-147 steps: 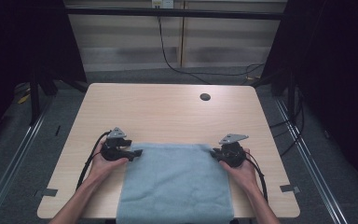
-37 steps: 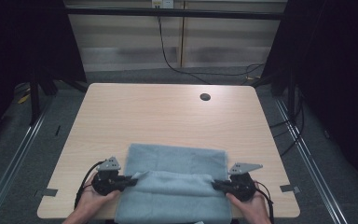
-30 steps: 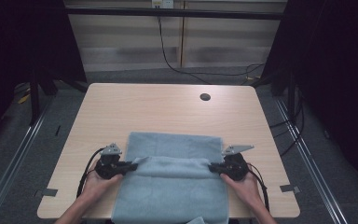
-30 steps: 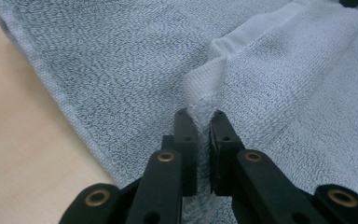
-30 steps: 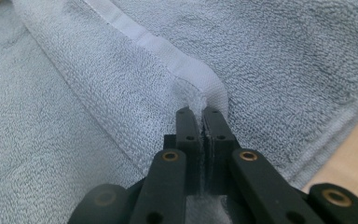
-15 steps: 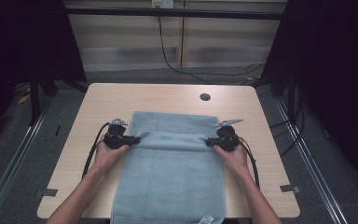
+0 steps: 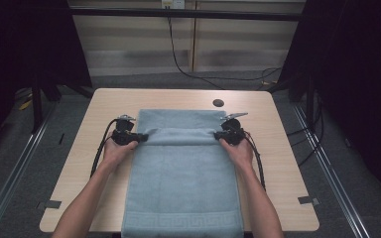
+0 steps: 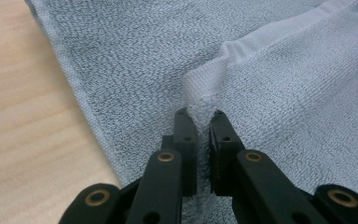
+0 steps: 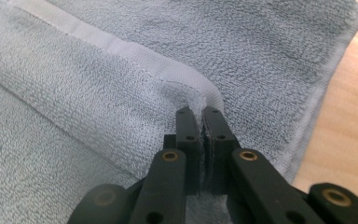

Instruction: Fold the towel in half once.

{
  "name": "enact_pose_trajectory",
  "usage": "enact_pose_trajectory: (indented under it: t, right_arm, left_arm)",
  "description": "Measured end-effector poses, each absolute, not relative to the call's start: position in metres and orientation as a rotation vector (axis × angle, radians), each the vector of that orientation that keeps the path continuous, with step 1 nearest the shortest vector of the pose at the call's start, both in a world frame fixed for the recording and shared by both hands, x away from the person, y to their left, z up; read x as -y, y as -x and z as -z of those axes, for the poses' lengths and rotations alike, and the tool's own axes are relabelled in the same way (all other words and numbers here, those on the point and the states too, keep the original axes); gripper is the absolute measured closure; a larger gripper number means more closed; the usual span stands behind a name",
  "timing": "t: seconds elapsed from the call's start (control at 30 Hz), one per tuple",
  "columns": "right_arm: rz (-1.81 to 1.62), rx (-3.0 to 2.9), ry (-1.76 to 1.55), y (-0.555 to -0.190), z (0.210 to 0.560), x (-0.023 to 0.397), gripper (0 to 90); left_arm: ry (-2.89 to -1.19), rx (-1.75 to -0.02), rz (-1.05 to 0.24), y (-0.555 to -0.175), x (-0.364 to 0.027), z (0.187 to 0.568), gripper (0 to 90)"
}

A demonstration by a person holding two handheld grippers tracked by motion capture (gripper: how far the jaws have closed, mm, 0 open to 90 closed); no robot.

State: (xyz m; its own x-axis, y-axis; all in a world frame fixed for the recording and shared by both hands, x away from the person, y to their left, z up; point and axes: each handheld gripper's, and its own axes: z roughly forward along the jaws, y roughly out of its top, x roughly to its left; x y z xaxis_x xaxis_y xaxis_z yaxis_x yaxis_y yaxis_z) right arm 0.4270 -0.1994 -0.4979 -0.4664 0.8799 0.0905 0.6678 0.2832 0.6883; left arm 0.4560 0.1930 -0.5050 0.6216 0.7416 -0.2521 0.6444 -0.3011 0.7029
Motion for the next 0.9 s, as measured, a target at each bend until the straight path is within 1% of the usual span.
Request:
enact_pose_trajectory:
  t: [0.1, 0.2, 0.27, 0.37, 0.57, 0.6, 0.73, 0.87, 0.9]
  right_arm:
    - [-0.997, -2.256, -1.457, -0.436, 0.497, 0.202, 87.0]
    - [-0.997, -2.255, -1.436, -0.436, 0.495, 0.201, 86.9]
    - [-1.045, -2.242, -1.434, -0.434, 0.490, 0.205, 86.9]
    - [-1.144, -2.202, -1.424, -0.428, 0.475, 0.214, 86.8]
    - [-1.340, -2.100, -1.322, -0.417, 0.424, 0.224, 86.7]
    - [-1.354, -2.098, -1.285, -0.414, 0.414, 0.224, 86.7]
    - [-1.374, -2.073, -1.198, -0.404, 0.377, 0.225, 86.8]
    - [-1.410, -2.055, -1.130, -0.392, 0.351, 0.228, 86.7]
    - [-1.417, -2.057, -1.108, -0.387, 0.344, 0.228, 86.7]
  left_arm:
    - [-2.017, -1.089, -0.142, -0.458, -0.195, 0.506, 83.8]
    - [-2.010, -1.097, -0.142, -0.458, -0.196, 0.502, 84.0]
    - [-1.983, -1.091, -0.126, -0.455, -0.197, 0.495, 84.1]
    - [-1.941, -1.045, -0.137, -0.449, -0.200, 0.477, 84.0]
    - [-1.835, -0.958, -0.179, -0.436, -0.210, 0.428, 84.0]
    - [-1.823, -0.933, -0.164, -0.434, -0.212, 0.420, 84.0]
    - [-1.781, -0.861, -0.196, -0.425, -0.218, 0.385, 84.0]
    - [-1.766, -0.796, -0.236, -0.407, -0.221, 0.353, 84.0]
    - [-1.768, -0.787, -0.243, -0.405, -0.221, 0.350, 84.0]
